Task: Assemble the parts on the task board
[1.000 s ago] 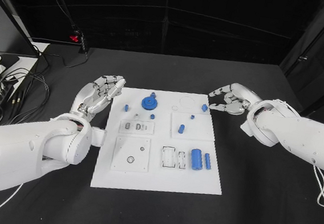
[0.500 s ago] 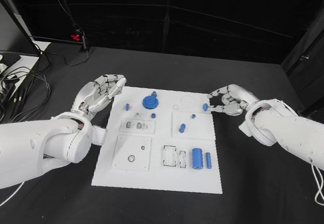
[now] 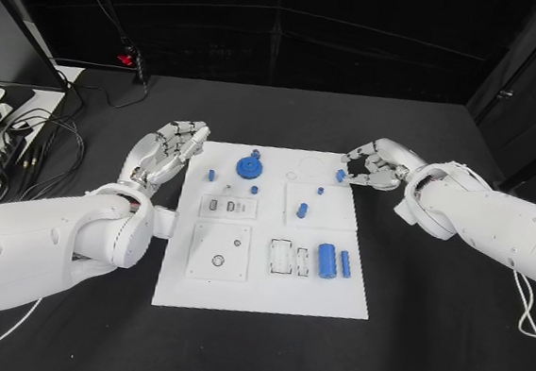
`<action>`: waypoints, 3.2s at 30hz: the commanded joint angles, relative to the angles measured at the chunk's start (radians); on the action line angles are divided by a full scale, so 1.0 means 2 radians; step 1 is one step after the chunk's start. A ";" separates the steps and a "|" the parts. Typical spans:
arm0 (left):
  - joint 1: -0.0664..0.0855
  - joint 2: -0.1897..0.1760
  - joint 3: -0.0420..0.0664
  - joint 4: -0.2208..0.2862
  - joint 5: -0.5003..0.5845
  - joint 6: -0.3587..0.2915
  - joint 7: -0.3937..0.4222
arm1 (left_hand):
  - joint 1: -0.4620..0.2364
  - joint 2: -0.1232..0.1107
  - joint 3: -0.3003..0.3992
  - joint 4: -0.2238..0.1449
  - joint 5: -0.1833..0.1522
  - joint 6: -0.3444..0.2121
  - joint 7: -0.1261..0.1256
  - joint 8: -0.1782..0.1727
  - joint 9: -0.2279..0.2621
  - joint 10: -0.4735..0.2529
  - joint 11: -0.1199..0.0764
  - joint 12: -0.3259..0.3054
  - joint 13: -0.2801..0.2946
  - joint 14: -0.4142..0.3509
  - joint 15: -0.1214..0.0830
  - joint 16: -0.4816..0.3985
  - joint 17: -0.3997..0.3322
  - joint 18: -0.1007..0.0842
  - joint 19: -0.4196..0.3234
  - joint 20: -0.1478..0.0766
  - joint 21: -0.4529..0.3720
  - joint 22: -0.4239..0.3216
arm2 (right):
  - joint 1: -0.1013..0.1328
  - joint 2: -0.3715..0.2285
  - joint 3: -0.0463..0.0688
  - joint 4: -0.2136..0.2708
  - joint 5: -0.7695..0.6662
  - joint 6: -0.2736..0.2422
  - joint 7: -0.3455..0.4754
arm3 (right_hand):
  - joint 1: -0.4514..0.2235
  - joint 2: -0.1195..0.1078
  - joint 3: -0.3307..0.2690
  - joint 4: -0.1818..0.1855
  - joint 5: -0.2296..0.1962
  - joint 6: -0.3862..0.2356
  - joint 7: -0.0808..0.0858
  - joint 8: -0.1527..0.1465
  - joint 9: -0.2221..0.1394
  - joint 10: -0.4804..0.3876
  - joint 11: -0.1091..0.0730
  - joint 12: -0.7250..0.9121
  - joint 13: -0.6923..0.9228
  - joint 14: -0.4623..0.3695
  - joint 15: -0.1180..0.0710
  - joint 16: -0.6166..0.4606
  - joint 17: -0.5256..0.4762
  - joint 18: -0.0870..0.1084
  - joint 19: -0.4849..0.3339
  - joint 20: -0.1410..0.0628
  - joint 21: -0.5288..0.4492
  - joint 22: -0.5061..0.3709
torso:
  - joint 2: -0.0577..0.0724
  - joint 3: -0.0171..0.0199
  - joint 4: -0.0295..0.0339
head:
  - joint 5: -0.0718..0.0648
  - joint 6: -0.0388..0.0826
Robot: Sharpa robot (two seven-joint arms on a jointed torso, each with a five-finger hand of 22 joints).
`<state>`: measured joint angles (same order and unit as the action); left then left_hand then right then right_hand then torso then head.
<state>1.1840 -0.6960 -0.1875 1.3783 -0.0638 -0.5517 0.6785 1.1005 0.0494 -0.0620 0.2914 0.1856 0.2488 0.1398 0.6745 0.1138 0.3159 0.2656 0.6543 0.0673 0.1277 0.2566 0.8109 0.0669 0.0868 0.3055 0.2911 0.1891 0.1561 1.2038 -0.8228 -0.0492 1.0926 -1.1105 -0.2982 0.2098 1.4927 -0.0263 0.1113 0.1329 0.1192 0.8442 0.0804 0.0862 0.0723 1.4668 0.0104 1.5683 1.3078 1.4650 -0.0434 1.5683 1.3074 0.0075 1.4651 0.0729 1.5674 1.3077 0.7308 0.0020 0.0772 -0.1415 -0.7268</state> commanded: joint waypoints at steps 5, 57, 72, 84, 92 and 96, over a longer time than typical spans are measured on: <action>0.001 0.000 0.000 0.001 -0.003 0.003 0.129 | 0.000 0.006 -0.002 0.000 0.003 0.001 0.079 0.003 0.000 -0.001 0.000 0.002 0.000 0.001 0.004 0.002 -0.001 0.003 -0.002 -0.001 0.002 0.001 | 0.001 0.006 0.000 -0.002 -0.009 0.015 -0.010 | 0.010 0.001 0.002 -0.007 0.007 0.004 -0.001 0.002 0.001 0.052 -0.004 0.001 0.132 0.053 -0.003 0.001 0.132 -0.004 0.053 -0.004 0.002 0.132 | 0.000 -0.0002 -0.0003 | 0.001 -0.001; 0.001 -0.001 0.000 0.001 -0.003 0.003 0.128 | 0.001 0.008 -0.004 0.000 0.003 0.001 0.079 0.003 -0.002 -0.001 0.000 0.003 -0.001 0.001 0.004 0.002 -0.001 0.003 -0.003 -0.001 0.003 0.001 | -0.001 0.024 0.000 -0.018 -0.021 0.008 -0.044 | 0.009 0.019 0.019 -0.018 0.015 0.114 0.011 0.031 0.010 0.052 0.014 0.001 0.132 0.053 0.013 0.001 0.132 -0.004 0.053 0.009 0.002 0.132 | 0.000 0.0001 0.0001 | 0.006 -0.004; 0.001 -0.004 0.000 0.003 -0.003 0.002 0.128 | 0.001 0.009 -0.004 0.000 0.003 0.001 0.079 0.003 -0.002 -0.001 0.000 0.003 -0.001 0.001 0.004 0.002 -0.001 0.003 -0.002 -0.001 0.003 0.001 | -0.001 0.018 0.001 0.003 0.047 -0.087 0.010 | 0.007 0.020 0.017 -0.020 0.016 0.129 0.015 0.032 0.011 0.052 0.017 0.001 0.132 0.053 0.016 0.001 0.132 -0.004 0.053 0.012 0.002 0.132 | -0.001 -0.0005 -0.0004 | 0.012 -0.001; 0.001 -0.004 0.000 0.004 -0.003 0.001 0.127 | 0.002 0.009 -0.005 0.000 0.004 0.002 0.079 0.004 -0.002 -0.001 0.000 0.004 0.000 0.002 0.004 0.002 -0.001 0.003 -0.002 -0.001 0.003 0.001 | 0.014 0.020 0.002 0.080 0.065 -0.084 -0.038 | 0.007 0.019 0.016 -0.021 0.018 0.134 0.017 0.031 0.011 0.052 0.019 0.001 0.132 0.053 0.017 0.001 0.132 -0.004 0.053 0.013 0.002 0.132 | 0.000 -0.0002 -0.0001 | 0.023 -0.005; 0.001 -0.004 0.000 0.005 -0.003 0.000 0.127 | 0.002 0.009 -0.005 0.000 0.004 0.002 0.079 0.004 -0.002 -0.001 0.000 0.004 0.000 0.002 0.004 0.002 -0.001 0.003 -0.002 -0.001 0.003 0.001 | 0.017 0.046 0.002 0.129 0.032 -0.056 -0.092 | 0.007 0.020 0.016 -0.021 0.018 0.135 0.018 0.031 0.011 0.052 0.020 0.001 0.132 0.053 0.018 0.001 0.132 -0.004 0.053 0.014 0.002 0.132 | 0.000 0.0000 0.0015 | 0.037 -0.008; 0.001 -0.005 0.000 0.006 -0.003 0.000 0.126 | 0.002 0.009 -0.005 0.000 0.004 0.002 0.079 0.004 -0.002 -0.001 0.000 0.004 0.000 0.002 0.004 0.002 -0.001 0.003 -0.002 -0.001 0.003 0.001 | 0.018 0.059 0.002 0.144 0.015 -0.051 -0.116 | 0.005 0.019 0.015 -0.021 0.017 0.135 0.019 0.029 0.010 0.052 0.021 0.001 0.132 0.053 0.019 0.001 0.132 -0.004 0.053 0.014 0.002 0.132 | 0.000 -0.0007 0.0001 | 0.048 -0.011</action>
<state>1.1848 -0.7053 -0.1876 1.3882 -0.0639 -0.5526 0.6785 1.1020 0.0584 -0.0673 0.2909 0.1898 0.2487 0.1398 0.6786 0.1109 0.3159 0.2656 0.6580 0.0674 0.1300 0.2588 0.8108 0.0669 0.0867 0.3055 0.2911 0.1891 0.1579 1.2366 -0.7062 -0.0467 1.3738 -1.0323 -0.4302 0.0514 1.5058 0.0056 0.1439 0.0972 0.1502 1.0635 0.1042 0.1392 0.0837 1.4650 0.0448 1.5684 1.3080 1.4651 -0.0143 1.5683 1.3077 0.0074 1.4670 0.0934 1.5674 1.3073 0.7304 0.0015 0.0790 -0.0558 -0.7454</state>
